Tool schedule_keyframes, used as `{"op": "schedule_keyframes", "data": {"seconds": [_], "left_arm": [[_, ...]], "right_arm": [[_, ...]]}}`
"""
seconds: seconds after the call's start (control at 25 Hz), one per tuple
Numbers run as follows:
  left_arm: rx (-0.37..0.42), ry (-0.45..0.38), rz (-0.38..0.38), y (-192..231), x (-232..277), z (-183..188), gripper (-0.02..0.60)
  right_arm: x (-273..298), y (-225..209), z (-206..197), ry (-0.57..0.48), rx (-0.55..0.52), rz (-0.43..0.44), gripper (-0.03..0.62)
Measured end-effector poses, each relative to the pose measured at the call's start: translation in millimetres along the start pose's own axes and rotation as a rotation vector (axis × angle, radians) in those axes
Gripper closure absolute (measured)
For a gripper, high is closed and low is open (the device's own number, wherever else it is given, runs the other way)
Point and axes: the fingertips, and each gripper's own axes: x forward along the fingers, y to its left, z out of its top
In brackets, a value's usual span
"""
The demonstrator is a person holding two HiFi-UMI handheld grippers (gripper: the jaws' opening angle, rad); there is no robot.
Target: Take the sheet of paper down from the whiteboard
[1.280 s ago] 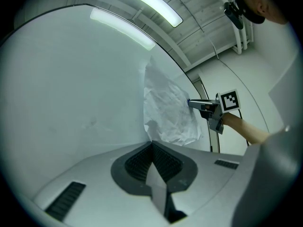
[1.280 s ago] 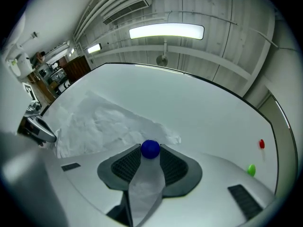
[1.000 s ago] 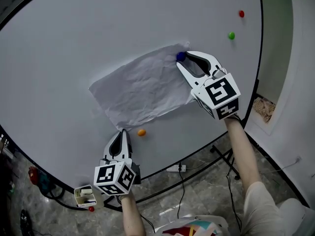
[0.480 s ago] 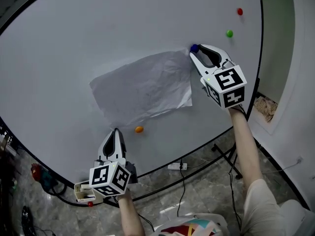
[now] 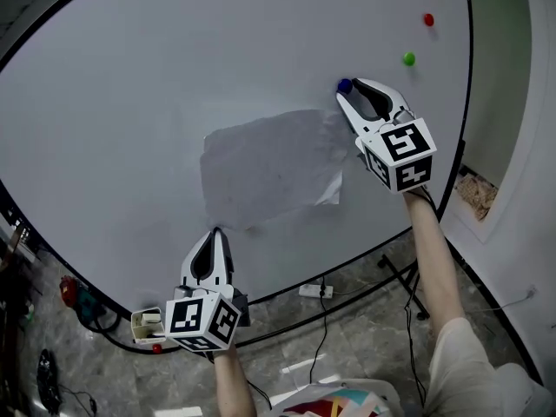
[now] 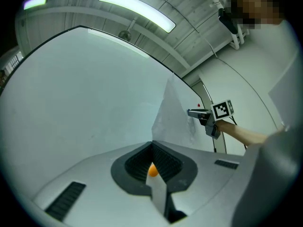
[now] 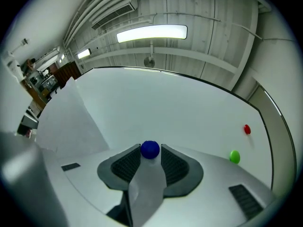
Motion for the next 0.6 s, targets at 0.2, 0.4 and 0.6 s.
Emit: {"op": "schedule_keyframes", "data": {"seconds": [0.2,0.4,0.6], "left_arm": [[-0.001,0.012,0.005,-4,-4,-6,0.536],[0.012,0.026,-0.015,-18,0,-13,0.537],[0.022,0.063,-0.04,-34,-3,-32,0.537]], "right_arm": [[-15,7,6,-0.054,-0.006,-0.025,0.471],[-49,32,11,-0.103,0.073,0.021,0.471],[-93,81,-4,-0.118,0.198,0.073,0.471]]}}
